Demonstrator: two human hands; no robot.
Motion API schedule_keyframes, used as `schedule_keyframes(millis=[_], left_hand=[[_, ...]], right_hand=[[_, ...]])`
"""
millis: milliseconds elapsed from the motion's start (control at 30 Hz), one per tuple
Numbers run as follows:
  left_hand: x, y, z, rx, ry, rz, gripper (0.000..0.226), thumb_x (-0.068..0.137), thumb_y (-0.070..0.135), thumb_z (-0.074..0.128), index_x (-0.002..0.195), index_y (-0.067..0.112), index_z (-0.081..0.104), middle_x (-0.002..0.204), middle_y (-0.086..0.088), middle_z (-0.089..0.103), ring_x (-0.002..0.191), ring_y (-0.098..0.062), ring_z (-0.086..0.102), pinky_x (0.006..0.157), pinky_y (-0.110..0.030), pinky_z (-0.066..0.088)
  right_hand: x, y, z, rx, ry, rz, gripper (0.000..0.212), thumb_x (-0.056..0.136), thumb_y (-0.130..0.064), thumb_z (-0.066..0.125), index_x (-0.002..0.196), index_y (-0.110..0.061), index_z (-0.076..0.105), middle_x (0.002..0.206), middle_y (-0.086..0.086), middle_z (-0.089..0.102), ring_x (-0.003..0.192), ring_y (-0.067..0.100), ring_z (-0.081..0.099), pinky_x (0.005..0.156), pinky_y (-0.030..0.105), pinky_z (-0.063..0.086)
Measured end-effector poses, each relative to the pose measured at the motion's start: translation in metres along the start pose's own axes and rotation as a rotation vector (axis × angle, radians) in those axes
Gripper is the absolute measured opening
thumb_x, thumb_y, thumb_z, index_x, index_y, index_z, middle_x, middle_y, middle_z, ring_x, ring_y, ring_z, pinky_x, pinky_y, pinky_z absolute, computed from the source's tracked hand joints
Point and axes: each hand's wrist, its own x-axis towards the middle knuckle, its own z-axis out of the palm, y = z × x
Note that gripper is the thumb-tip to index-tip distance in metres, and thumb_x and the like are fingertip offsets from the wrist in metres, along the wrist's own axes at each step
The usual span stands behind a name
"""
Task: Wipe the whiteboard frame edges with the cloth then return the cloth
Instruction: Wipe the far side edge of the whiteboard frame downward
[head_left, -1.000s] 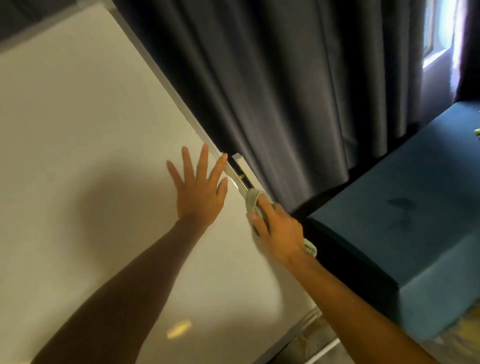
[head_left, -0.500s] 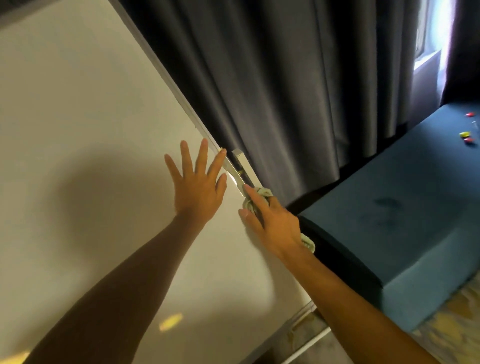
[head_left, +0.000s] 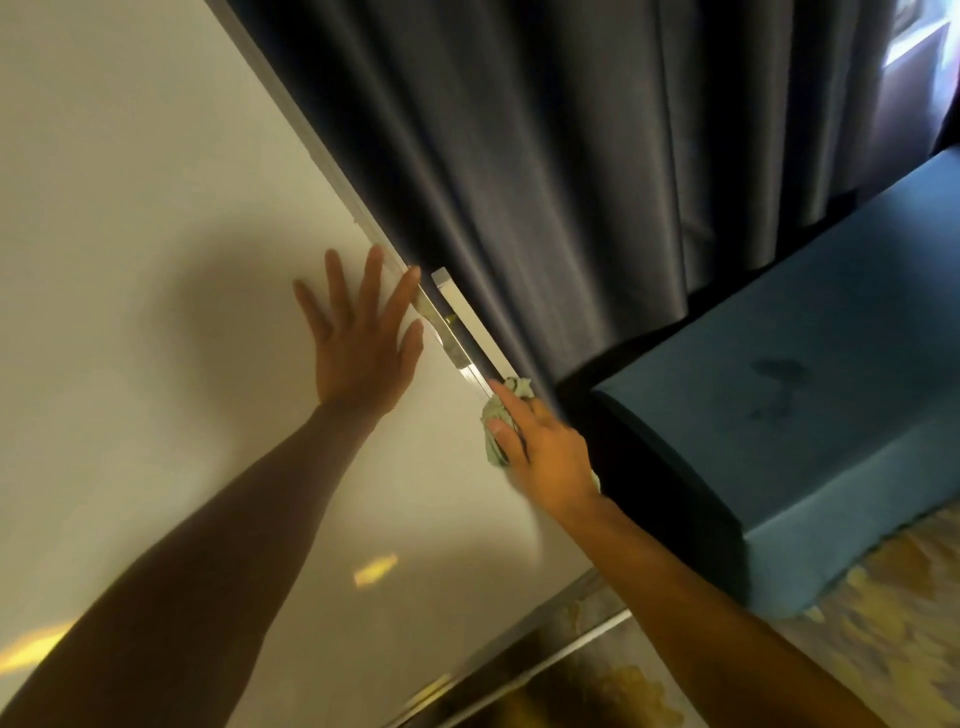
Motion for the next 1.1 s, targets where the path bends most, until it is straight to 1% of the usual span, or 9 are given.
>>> schedule_keyframes(millis=[133, 267, 400, 567, 633, 733, 833, 967, 1100], left_hand=[[0.000, 0.005, -0.008, 0.053, -0.002, 0.014, 0.076, 0.107, 0.065, 0.027, 0.169, 0.034, -0.004, 0.178, -0.010, 0.008, 0.161, -0.050, 0.013, 0.120, -0.079, 0.018], [-0.003, 0.006, -0.015, 0.067, -0.041, 0.018, 0.076, 0.103, 0.069, 0.005, 0.169, 0.034, -0.009, 0.178, -0.011, 0.004, 0.161, -0.050, 0.008, 0.121, -0.079, 0.016], [-0.011, -0.002, -0.021, 0.039, -0.055, 0.100, 0.078, 0.103, 0.072, 0.007, 0.170, 0.032, -0.003, 0.179, -0.010, 0.003, 0.162, -0.047, 0.006, 0.125, -0.074, 0.008], [-0.051, -0.006, -0.010, 0.018, -0.084, 0.268, 0.081, 0.101, 0.071, -0.003, 0.167, 0.029, 0.013, 0.177, -0.013, 0.015, 0.161, -0.047, 0.015, 0.125, -0.074, 0.009], [-0.061, 0.002, -0.005, -0.012, -0.084, 0.302, 0.079, 0.101, 0.070, -0.001, 0.166, 0.028, 0.017, 0.175, -0.014, 0.021, 0.159, -0.050, 0.019, 0.122, -0.077, 0.010], [-0.066, 0.009, -0.001, -0.030, -0.083, 0.291, 0.084, 0.099, 0.073, -0.004, 0.169, 0.027, 0.004, 0.177, -0.015, 0.009, 0.160, -0.052, 0.011, 0.122, -0.079, 0.005], [-0.070, 0.013, 0.005, -0.035, -0.039, 0.279, 0.091, 0.096, 0.077, -0.008, 0.168, 0.022, -0.012, 0.178, -0.015, 0.000, 0.161, -0.051, 0.004, 0.122, -0.079, 0.004], [-0.068, 0.015, 0.003, -0.031, -0.030, 0.244, 0.093, 0.096, 0.081, -0.005, 0.169, 0.023, -0.009, 0.178, -0.014, -0.003, 0.162, -0.050, 0.002, 0.122, -0.079, 0.006], [-0.070, 0.024, 0.000, 0.033, -0.034, 0.226, 0.094, 0.094, 0.082, -0.006, 0.168, 0.024, -0.015, 0.178, -0.012, -0.008, 0.162, -0.049, -0.003, 0.122, -0.079, 0.006]], right_hand=[[-0.024, 0.004, -0.003, -0.022, 0.005, 0.105, 0.072, 0.092, -0.071, 0.010, 0.154, -0.038, 0.029, 0.139, 0.010, 0.055, 0.106, 0.030, 0.065, 0.090, 0.041, 0.054], [-0.027, -0.008, -0.004, 0.001, 0.041, 0.182, 0.064, 0.096, -0.069, 0.014, 0.151, -0.042, 0.030, 0.140, 0.007, 0.055, 0.116, 0.030, 0.062, 0.096, 0.044, 0.049], [-0.015, -0.029, -0.007, -0.048, 0.112, 0.161, 0.050, 0.105, -0.051, 0.031, 0.152, -0.034, 0.032, 0.138, 0.007, 0.056, 0.113, 0.028, 0.063, 0.094, 0.040, 0.050], [0.012, -0.068, 0.001, 0.018, 0.313, 0.142, 0.039, 0.103, -0.048, 0.044, 0.139, -0.031, 0.042, 0.126, 0.000, 0.062, 0.102, 0.021, 0.064, 0.084, 0.031, 0.051], [0.018, -0.069, 0.005, -0.049, 0.286, 0.174, 0.041, 0.104, -0.051, 0.039, 0.139, -0.029, 0.043, 0.130, 0.001, 0.061, 0.107, 0.022, 0.062, 0.085, 0.031, 0.047], [0.013, -0.061, 0.002, -0.109, 0.222, 0.209, 0.049, 0.104, -0.055, 0.032, 0.142, -0.028, 0.045, 0.133, 0.004, 0.061, 0.114, 0.026, 0.060, 0.096, 0.040, 0.050], [0.001, -0.046, -0.001, -0.044, 0.197, 0.207, 0.052, 0.102, -0.057, 0.033, 0.142, -0.028, 0.048, 0.127, 0.005, 0.065, 0.111, 0.027, 0.062, 0.095, 0.039, 0.050], [-0.033, -0.009, -0.002, 0.016, 0.058, 0.268, 0.061, 0.099, -0.063, 0.032, 0.145, -0.025, 0.045, 0.123, 0.009, 0.065, 0.110, 0.028, 0.062, 0.093, 0.038, 0.049], [-0.086, 0.026, 0.002, 0.132, -0.025, 0.375, 0.059, 0.094, -0.073, 0.036, 0.135, -0.033, 0.053, 0.116, 0.000, 0.066, 0.108, 0.021, 0.063, 0.094, 0.034, 0.050]])
